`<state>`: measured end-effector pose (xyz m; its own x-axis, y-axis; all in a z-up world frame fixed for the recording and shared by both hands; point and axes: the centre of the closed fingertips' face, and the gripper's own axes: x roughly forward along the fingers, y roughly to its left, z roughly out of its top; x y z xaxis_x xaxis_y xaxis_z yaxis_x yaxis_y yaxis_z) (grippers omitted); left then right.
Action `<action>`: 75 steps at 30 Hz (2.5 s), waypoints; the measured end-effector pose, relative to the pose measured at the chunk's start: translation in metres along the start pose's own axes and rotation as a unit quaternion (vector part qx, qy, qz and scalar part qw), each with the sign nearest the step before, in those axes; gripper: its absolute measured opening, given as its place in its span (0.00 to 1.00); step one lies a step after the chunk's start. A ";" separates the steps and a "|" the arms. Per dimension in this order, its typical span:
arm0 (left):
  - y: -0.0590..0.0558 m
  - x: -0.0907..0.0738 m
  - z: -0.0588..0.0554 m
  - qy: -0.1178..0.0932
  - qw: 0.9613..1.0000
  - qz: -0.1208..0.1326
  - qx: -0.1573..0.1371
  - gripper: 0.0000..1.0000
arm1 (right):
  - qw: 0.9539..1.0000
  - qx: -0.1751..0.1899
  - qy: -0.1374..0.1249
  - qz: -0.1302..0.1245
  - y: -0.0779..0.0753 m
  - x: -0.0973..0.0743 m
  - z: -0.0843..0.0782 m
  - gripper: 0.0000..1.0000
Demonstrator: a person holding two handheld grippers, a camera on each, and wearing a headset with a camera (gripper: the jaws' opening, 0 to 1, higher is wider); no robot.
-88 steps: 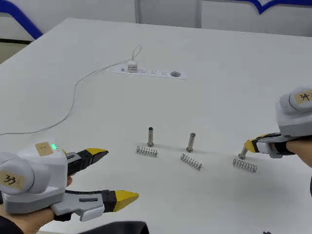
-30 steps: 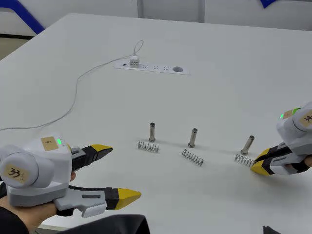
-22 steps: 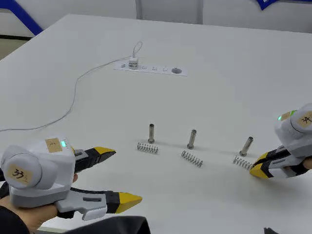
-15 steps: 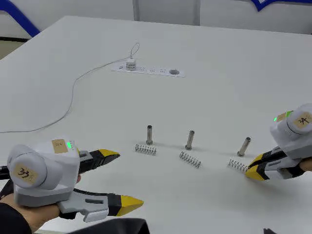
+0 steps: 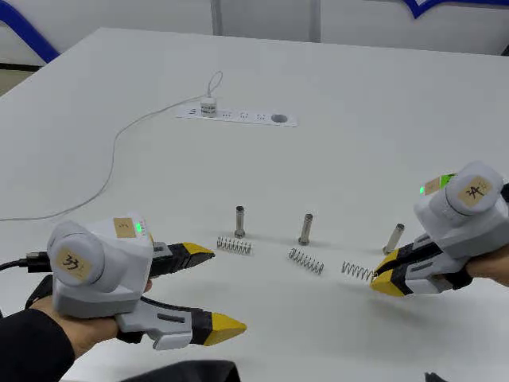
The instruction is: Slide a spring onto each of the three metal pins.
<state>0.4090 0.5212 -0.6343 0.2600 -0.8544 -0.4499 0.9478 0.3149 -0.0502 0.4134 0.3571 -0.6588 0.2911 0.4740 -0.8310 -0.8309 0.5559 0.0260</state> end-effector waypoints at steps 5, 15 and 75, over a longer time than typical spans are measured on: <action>-0.006 0.009 -0.002 0.009 1.000 -0.016 0.009 0.64 | 1.000 -0.019 -0.001 0.016 0.010 0.007 0.009 0.11; -0.019 0.030 -0.009 0.027 0.998 -0.050 0.028 0.60 | 0.998 -0.055 0.000 0.043 0.033 0.019 0.025 0.11; -0.051 0.034 0.011 0.000 0.986 -0.114 0.120 0.11 | 0.981 -0.156 0.010 0.113 0.099 0.029 0.060 0.13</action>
<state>0.3717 0.4715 -0.6375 0.0357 -0.8921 -0.4505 0.9980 0.0083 0.0627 0.3678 0.4665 -0.6470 0.0765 0.5457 -0.8345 -0.9789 0.2001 0.0411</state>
